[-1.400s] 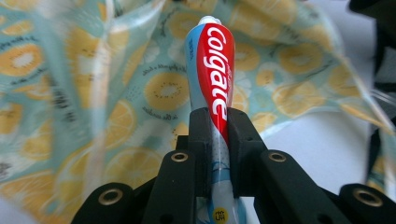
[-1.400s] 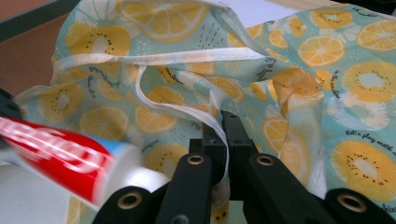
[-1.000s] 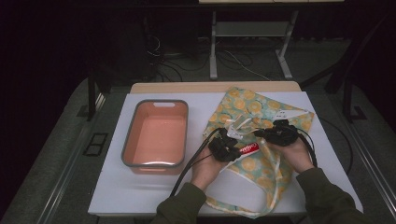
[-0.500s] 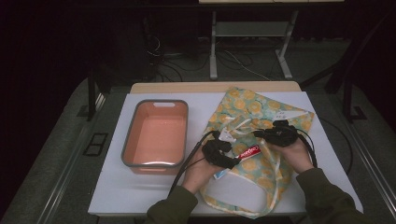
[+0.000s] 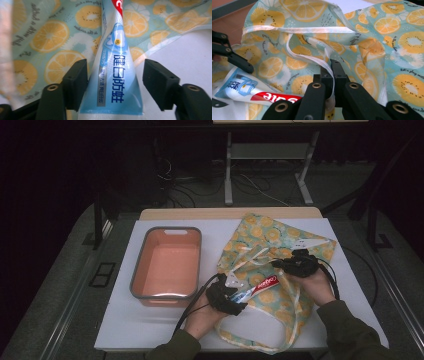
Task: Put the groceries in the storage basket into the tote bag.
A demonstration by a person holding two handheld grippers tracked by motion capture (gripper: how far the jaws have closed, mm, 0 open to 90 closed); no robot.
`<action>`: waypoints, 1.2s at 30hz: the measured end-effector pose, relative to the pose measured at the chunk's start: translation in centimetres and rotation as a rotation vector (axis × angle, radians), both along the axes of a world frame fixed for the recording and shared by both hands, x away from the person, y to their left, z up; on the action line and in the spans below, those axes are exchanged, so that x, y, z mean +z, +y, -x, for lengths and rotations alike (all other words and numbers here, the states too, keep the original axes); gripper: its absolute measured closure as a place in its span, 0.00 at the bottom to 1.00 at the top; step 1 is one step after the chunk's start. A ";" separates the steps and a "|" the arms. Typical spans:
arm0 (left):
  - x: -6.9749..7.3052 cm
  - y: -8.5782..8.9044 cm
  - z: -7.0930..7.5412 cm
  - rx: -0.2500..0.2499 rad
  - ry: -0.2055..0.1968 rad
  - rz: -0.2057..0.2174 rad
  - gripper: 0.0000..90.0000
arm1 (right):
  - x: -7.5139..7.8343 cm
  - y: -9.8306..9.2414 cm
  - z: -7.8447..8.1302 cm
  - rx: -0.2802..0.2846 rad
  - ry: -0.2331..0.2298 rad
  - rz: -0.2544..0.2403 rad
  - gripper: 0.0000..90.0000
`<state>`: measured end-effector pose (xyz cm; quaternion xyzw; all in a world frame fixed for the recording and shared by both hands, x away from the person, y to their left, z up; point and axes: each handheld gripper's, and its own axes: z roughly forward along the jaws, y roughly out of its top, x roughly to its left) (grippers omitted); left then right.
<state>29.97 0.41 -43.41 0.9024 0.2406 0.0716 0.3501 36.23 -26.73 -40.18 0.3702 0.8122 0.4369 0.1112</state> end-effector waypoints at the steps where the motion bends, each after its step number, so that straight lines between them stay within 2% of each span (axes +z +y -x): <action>1: -0.2 -0.1 -0.1 0.000 0.003 -0.006 0.42 | 0.0 0.0 0.0 0.000 -0.001 -0.001 1.00; 4: -0.5 -0.2 -0.2 0.000 0.017 -0.014 0.46 | 0.0 -0.1 0.0 -0.002 0.002 -0.007 1.00; 8: -0.5 -0.3 -0.1 -0.006 0.008 -0.024 0.54 | 0.0 -0.1 0.0 -0.003 0.002 -0.009 1.00; 11: -0.1 -0.3 -0.2 -0.004 0.011 -0.006 0.65 | 0.0 -0.2 0.0 -0.004 0.000 -0.007 1.00; 16: 0.3 -0.7 -0.6 0.000 0.012 -0.006 0.72 | 0.0 -0.1 0.0 -0.001 -0.001 -0.007 1.00; 21: 0.7 -1.8 -1.4 0.000 0.013 -0.018 0.74 | 0.0 -0.1 0.0 0.000 -0.001 -0.006 1.00; 27: 0.6 -3.2 -3.0 0.023 0.018 0.005 0.74 | 0.0 0.0 0.0 0.003 -0.001 -0.006 1.00; 36: 0.2 -5.8 -5.7 0.084 0.011 0.041 0.75 | 0.1 -0.1 0.1 0.004 -0.004 -0.010 1.00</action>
